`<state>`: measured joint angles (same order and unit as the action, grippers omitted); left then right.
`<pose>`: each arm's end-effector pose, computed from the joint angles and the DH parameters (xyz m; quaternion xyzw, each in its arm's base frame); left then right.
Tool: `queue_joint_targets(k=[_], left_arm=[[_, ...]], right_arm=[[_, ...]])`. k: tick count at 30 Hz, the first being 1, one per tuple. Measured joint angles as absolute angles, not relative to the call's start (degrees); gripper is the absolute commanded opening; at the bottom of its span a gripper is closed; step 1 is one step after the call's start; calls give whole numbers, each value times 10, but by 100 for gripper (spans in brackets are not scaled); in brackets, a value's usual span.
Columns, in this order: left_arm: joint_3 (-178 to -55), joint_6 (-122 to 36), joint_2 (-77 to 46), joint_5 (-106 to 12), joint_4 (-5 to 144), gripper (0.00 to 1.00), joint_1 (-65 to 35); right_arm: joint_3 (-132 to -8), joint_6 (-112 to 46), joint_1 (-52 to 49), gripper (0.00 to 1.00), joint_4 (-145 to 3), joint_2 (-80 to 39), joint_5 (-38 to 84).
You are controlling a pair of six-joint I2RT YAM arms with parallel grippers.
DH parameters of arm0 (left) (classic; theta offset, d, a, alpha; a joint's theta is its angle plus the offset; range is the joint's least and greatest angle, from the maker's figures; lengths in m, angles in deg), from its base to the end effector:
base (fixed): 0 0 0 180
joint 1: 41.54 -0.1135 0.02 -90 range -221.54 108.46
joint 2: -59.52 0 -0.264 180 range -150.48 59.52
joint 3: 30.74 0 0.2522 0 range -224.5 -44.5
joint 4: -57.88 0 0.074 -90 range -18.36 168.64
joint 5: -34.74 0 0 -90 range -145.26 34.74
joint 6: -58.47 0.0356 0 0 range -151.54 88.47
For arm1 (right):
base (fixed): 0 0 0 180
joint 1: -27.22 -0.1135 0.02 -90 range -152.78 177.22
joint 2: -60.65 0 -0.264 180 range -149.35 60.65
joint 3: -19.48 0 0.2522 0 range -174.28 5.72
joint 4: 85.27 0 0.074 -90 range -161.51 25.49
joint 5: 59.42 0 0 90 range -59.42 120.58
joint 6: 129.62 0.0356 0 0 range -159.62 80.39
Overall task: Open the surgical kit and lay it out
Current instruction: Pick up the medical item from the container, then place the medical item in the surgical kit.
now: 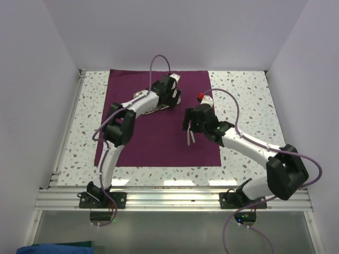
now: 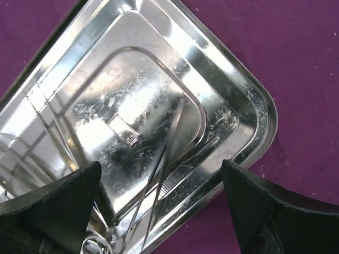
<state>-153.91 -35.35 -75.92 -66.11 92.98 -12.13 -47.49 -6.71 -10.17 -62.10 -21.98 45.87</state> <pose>0.4635 -0.2536 0.1650 0.1719 0.9120 -0.0191 0.3719 0.2547 0.1828 0.2393 0.0225 0.8955 0.1483 0.4190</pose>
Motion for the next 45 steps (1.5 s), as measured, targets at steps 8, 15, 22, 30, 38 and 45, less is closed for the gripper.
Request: queue_joint_targets(k=[8,15,22,30,38,45], left_arm=[[-1550,-350,-769,-692,947,52,-114],[-1579,-349,-788,-682,967,11,-113],[-1601,-339,-800,-668,964,0,-115],[-1589,-357,-782,-677,961,0,-125],[-1420,-416,-567,-693,913,0,-128],[-1263,-505,-363,-705,843,0,-119]], right_arm=[[-444,-43,-102,76,-621,-142,454],[-427,-35,-102,76,-607,-105,440],[-427,-37,-102,75,-578,-84,430],[-429,-55,-102,75,-518,-45,444],[-456,-84,-102,75,-492,-20,467],[-457,-94,-102,75,-493,-21,467]])
